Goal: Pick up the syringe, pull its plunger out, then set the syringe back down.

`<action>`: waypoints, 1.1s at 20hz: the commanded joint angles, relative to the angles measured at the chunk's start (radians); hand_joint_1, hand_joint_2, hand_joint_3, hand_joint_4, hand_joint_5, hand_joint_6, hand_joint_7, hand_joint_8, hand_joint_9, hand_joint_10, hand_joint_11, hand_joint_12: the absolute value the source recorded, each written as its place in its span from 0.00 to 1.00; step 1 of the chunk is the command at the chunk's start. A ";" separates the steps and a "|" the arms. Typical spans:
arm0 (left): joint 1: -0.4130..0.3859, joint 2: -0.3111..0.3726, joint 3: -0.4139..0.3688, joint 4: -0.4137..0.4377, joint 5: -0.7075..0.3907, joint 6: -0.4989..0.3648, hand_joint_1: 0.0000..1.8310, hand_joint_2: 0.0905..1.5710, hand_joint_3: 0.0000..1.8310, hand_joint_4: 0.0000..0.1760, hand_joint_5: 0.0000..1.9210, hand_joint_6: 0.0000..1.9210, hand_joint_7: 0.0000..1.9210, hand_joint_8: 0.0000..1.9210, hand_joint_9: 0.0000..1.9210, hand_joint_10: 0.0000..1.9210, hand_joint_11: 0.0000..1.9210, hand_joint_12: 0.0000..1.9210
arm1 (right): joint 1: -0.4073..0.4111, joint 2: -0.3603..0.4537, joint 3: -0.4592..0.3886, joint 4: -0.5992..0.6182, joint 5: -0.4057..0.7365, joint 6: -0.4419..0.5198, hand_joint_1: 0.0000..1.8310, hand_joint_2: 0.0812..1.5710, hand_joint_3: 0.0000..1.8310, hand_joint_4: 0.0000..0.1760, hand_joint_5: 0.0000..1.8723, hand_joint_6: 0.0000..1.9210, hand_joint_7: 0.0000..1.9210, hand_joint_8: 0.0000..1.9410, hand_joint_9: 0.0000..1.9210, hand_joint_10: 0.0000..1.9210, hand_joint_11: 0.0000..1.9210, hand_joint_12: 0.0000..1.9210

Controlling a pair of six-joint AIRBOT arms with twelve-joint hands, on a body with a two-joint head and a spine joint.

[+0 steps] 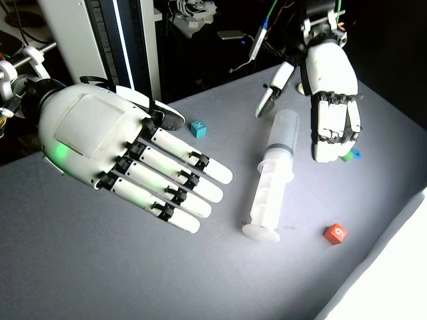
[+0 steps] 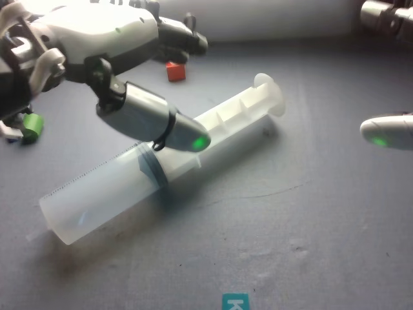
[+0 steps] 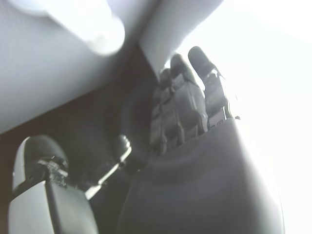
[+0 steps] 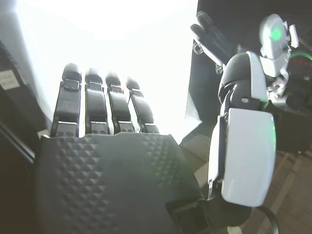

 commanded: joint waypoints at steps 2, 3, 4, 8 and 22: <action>-0.040 0.030 -0.019 0.037 -0.005 -0.002 0.35 0.59 0.01 0.00 0.01 0.95 0.08 0.99 0.13 0.98 0.14 0.99 | 0.001 0.004 -0.002 -0.061 0.118 0.007 0.31 0.61 0.00 0.00 0.05 0.78 0.05 0.89 0.07 0.95 0.04 0.98; -0.062 0.042 -0.027 0.049 0.004 -0.002 0.37 0.60 0.01 0.00 0.06 0.99 0.17 1.00 0.21 1.00 0.24 1.00 | 0.000 0.004 -0.003 -0.079 0.112 0.007 0.37 0.62 0.00 0.00 0.07 0.96 0.09 0.98 0.16 0.99 0.16 1.00; -0.079 0.046 -0.028 0.056 0.008 -0.002 0.39 0.65 0.01 0.00 0.32 1.00 0.40 1.00 0.41 1.00 0.48 1.00 | 0.001 0.004 -0.003 -0.085 0.105 0.004 0.40 0.62 0.00 0.00 0.16 0.99 0.18 1.00 0.25 1.00 0.26 1.00; -0.147 0.047 -0.019 0.098 0.052 -0.003 0.65 0.80 0.00 0.13 0.81 1.00 0.86 1.00 0.90 1.00 0.95 1.00 | 0.001 0.004 -0.003 -0.088 0.103 0.000 0.63 0.80 0.04 0.00 0.45 0.97 0.70 1.00 0.75 1.00 0.81 1.00; -0.213 0.048 -0.006 0.142 0.095 -0.004 0.85 0.60 0.24 0.00 0.52 1.00 0.57 1.00 0.68 1.00 0.77 1.00 | 0.001 0.004 -0.003 -0.129 0.099 0.000 0.81 0.66 0.16 0.00 0.50 1.00 0.62 1.00 0.65 1.00 0.66 1.00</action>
